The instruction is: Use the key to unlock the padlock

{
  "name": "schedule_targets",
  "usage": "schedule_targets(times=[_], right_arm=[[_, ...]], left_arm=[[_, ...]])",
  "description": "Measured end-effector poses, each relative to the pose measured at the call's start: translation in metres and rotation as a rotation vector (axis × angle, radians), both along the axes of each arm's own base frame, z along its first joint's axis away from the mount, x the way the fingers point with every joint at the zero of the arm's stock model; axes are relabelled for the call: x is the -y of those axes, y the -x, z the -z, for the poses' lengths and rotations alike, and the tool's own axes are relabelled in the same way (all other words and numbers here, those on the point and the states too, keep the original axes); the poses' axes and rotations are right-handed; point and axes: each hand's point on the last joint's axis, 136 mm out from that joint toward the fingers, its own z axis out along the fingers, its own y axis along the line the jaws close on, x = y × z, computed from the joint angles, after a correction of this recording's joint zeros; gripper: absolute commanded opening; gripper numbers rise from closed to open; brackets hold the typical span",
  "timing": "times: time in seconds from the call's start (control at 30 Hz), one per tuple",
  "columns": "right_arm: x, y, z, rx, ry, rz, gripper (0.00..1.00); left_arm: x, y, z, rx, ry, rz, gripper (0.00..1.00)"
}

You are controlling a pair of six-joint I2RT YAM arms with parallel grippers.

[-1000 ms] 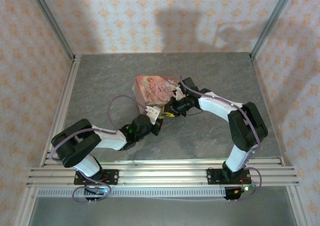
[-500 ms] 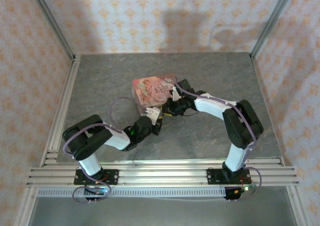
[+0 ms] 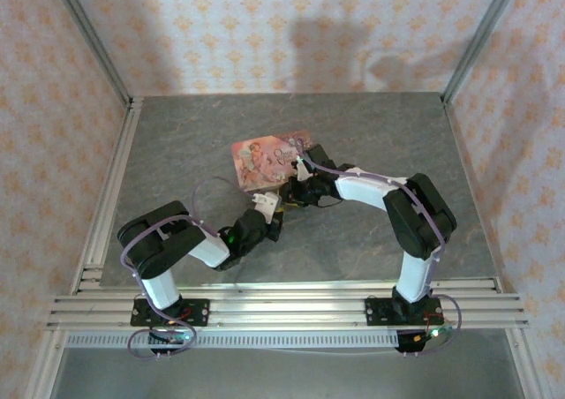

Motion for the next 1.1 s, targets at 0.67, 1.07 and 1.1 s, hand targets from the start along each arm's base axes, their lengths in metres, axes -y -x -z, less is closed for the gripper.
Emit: schedule_targets(times=[0.67,1.07,1.1], right_arm=[[0.006,0.0,-0.008,-0.055,0.004,0.11,0.47],[0.013,0.002,-0.002,-0.041,0.065,0.142,0.48],[0.013,0.003,-0.002,-0.038,0.07,0.144,0.48]], left_arm=[[0.006,0.016,0.008,-0.081,0.09,0.103,0.0],[0.005,0.018,0.011,-0.096,0.084,0.11,0.0],[0.005,0.018,0.012,-0.098,0.082,0.109,0.0]])
